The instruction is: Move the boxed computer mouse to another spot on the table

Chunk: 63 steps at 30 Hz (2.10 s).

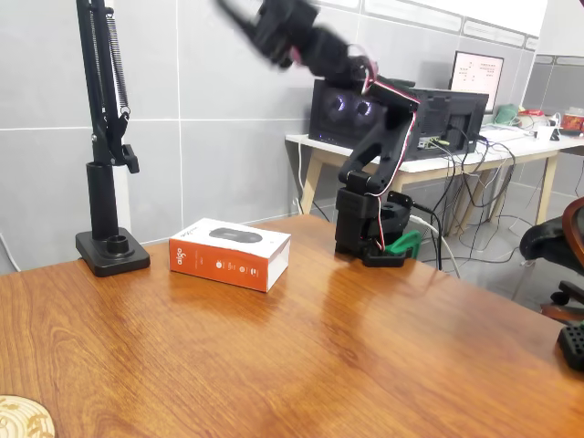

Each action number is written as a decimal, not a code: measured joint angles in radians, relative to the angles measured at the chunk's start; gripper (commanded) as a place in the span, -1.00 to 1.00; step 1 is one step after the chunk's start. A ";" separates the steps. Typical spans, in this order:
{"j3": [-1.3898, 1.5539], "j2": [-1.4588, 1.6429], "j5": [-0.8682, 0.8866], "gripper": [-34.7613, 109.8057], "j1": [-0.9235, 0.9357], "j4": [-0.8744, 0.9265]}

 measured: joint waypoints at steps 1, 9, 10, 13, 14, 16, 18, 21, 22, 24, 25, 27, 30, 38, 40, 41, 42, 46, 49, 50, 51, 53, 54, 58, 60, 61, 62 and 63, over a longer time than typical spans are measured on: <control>0.058 0.046 -0.046 -0.52 0.002 -0.083; 0.500 0.170 -0.141 -0.52 0.087 -0.954; 0.532 0.155 -0.143 -0.52 0.077 -1.068; 0.528 0.087 -0.144 -0.52 0.137 -1.298; 0.526 0.074 -0.146 -0.52 0.150 -1.318; 0.514 0.058 -0.141 -0.52 0.147 -1.342; 0.520 0.077 -0.138 -0.52 0.124 -1.356; 0.614 0.178 -0.146 -0.52 0.141 -1.367; 0.637 0.218 -0.149 -0.52 0.163 -1.367; 0.660 0.290 -0.153 -0.52 0.178 -1.370; 0.673 0.316 -0.160 -0.52 0.186 -1.381; 0.716 0.370 -0.163 -0.52 0.204 -1.379; 0.730 0.453 -0.153 -0.51 0.158 -1.368; 0.732 0.641 -0.114 -0.52 0.123 -1.381; 0.732 0.643 -0.086 -0.52 0.109 -1.381; 0.732 0.643 -0.037 -0.52 0.117 -1.381; 0.732 0.643 0.015 -0.52 0.120 -1.381; 0.732 0.646 0.137 -0.52 0.114 -1.381; 0.732 0.647 0.137 -0.52 0.112 -1.381; 0.732 0.647 0.137 -0.52 0.112 -1.381; 0.732 0.647 0.137 -0.52 0.112 -1.381; 0.732 0.647 0.137 -0.52 0.114 -1.381; 0.732 0.647 0.137 -0.52 0.112 -1.381; 0.732 0.647 0.130 -0.52 0.112 -1.381; 0.732 0.647 0.130 -0.52 0.112 -1.381; 0.732 0.647 0.130 -0.52 0.112 -1.381; 0.732 0.647 0.130 -0.52 0.112 -1.381; 0.732 0.647 0.130 -0.52 0.112 -1.381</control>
